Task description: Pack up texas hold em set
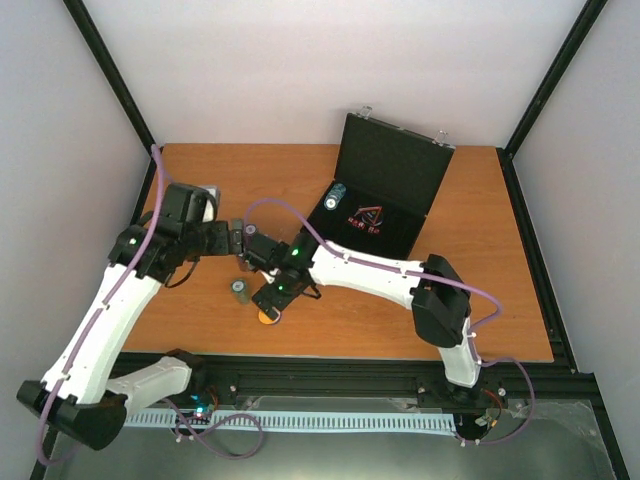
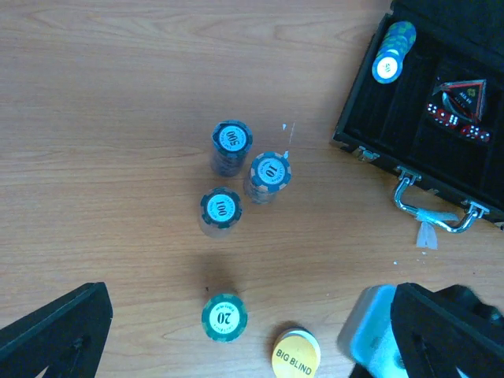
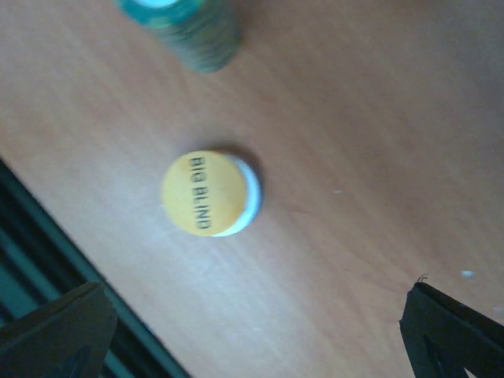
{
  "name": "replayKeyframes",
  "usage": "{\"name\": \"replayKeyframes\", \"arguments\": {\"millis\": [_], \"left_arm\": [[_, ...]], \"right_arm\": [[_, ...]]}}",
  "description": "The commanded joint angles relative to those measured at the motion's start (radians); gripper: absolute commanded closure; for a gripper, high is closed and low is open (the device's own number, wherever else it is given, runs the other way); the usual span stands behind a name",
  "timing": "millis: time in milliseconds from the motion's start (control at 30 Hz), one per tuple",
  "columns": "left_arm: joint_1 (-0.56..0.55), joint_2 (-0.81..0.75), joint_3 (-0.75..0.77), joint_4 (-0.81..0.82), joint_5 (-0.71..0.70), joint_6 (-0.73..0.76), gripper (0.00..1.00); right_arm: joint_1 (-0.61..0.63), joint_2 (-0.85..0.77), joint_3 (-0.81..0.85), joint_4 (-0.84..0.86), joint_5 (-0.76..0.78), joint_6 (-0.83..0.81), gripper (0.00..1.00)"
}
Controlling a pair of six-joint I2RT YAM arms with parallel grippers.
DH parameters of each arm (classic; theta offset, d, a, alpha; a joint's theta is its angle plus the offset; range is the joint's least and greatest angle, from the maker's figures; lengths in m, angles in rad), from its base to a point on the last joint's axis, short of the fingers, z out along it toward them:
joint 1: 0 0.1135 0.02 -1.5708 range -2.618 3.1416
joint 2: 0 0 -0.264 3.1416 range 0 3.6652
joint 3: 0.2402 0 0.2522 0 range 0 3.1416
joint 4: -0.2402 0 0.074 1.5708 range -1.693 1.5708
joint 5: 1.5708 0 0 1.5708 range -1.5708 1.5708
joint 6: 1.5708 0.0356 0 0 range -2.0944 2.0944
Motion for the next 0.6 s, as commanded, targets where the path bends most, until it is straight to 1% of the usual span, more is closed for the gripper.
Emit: {"name": "replayKeyframes", "arguments": {"millis": [0,133,233,467,567], "left_arm": [[0.003,-0.075,0.022,-0.061,-0.009,-0.032,0.00],[0.004,-0.118,0.009,-0.094,-0.016,-0.032,0.00],[0.003,-0.142,0.002,-0.109,-0.016,-0.035,0.00],[0.004,-0.164,-0.003,-0.121,-0.009,-0.036,0.00],[0.003,-0.170,-0.005,-0.122,-0.014,-0.030,0.00]], "right_arm": [[0.047,0.059,0.017,0.018,-0.068,0.045,0.00],[0.063,0.113,0.047,0.019,-0.130,0.064,0.00],[0.062,0.173,0.091,-0.005,-0.142,0.070,0.00],[0.063,0.324,0.281,-0.120,-0.104,0.061,0.00],[0.063,0.363,0.334,-0.144,-0.069,0.072,0.00]]}}
